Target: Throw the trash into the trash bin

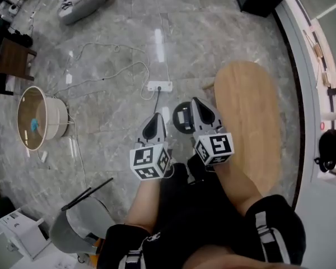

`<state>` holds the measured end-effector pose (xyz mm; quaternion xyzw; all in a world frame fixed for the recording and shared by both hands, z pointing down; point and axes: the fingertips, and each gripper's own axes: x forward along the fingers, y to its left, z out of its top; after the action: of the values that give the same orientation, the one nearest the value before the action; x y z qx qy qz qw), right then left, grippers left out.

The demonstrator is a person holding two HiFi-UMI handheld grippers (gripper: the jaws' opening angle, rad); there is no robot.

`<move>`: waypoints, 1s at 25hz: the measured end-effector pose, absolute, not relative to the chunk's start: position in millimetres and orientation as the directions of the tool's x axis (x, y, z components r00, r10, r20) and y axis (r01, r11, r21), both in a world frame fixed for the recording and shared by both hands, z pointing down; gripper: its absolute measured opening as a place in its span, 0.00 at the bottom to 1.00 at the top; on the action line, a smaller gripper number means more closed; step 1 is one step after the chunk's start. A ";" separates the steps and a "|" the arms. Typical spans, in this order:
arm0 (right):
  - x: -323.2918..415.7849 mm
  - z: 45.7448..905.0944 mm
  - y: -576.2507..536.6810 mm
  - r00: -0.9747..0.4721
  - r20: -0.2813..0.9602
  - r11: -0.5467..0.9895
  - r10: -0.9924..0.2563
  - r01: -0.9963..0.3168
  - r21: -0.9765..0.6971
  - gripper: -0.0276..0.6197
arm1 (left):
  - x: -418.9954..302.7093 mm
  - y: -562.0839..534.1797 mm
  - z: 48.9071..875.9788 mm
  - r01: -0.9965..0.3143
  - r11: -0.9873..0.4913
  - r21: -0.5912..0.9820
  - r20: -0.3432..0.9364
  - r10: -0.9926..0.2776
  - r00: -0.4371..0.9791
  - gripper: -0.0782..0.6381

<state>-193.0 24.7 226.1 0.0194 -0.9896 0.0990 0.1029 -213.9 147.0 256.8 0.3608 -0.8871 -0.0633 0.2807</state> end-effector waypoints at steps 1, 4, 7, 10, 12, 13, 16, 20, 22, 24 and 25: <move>-185.0 199.9 29.6 -0.983 0.182 0.980 -0.022 -0.058 -0.192 0.06 | -207.6 152.5 230.2 -0.611 0.730 0.306 0.431 -0.679 -0.594 0.13; -166.2 133.0 42.0 -0.992 0.119 0.981 -0.045 -0.067 -0.185 0.06 | -192.8 166.6 159.4 -0.640 0.714 0.286 0.359 -0.699 -0.619 0.12; -166.0 82.6 46.5 -0.997 0.052 0.980 -0.065 -0.073 -0.186 0.06 | -194.7 174.3 99.6 -0.674 0.699 0.238 0.279 -0.714 -0.642 0.12; -168.2 45.1 50.4 -0.998 0.003 0.981 -0.065 -0.064 -0.184 0.06 | -200.3 179.2 53.3 -0.694 0.698 0.179 0.215 -0.716 -0.664 0.12; -166.0 22.7 50.1 -0.998 -0.025 0.984 -0.059 -0.054 -0.172 0.06 | -200.4 179.3 31.4 -0.695 0.702 0.156 0.191 -0.712 -0.676 0.12; -163.9 12.1 49.0 -0.998 -0.036 0.986 -0.056 -0.050 -0.159 0.06 | -198.7 178.3 22.9 -0.695 0.703 0.150 0.185 -0.711 -0.679 0.12; -161.2 -18.2 46.1 -0.996 -0.072 0.993 -0.045 -0.036 -0.115 0.06 | -194.3 174.9 0.6 -0.697 0.705 0.132 0.164 -0.709 -0.686 0.12; -156.2 -34.8 46.1 -0.996 -0.091 0.995 -0.012 -0.003 -0.097 0.06 | -187.7 174.1 -14.8 -0.687 0.718 0.115 0.132 -0.696 -0.705 0.12; -153.6 -37.7 43.8 -0.996 -0.092 0.995 0.007 0.016 -0.094 0.06 | -187.1 170.4 -20.6 -0.683 0.722 0.110 0.123 -0.692 -0.711 0.12; -150.8 -41.7 40.7 -0.995 -0.098 0.995 0.036 0.046 -0.094 0.06 | -187.1 164.9 -26.9 -0.677 0.728 0.112 0.115 -0.686 -0.719 0.12; -149.2 -43.5 39.2 -0.993 -0.103 0.994 0.051 0.060 -0.089 0.06 | -186.5 162.0 -29.3 -0.673 0.731 0.114 0.108 -0.682 -0.723 0.13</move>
<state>-149.2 39.2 -43.5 -0.0278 -0.9973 0.0462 -0.0503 -186.5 162.0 -29.3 0.3652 -0.9276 -0.0332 0.0712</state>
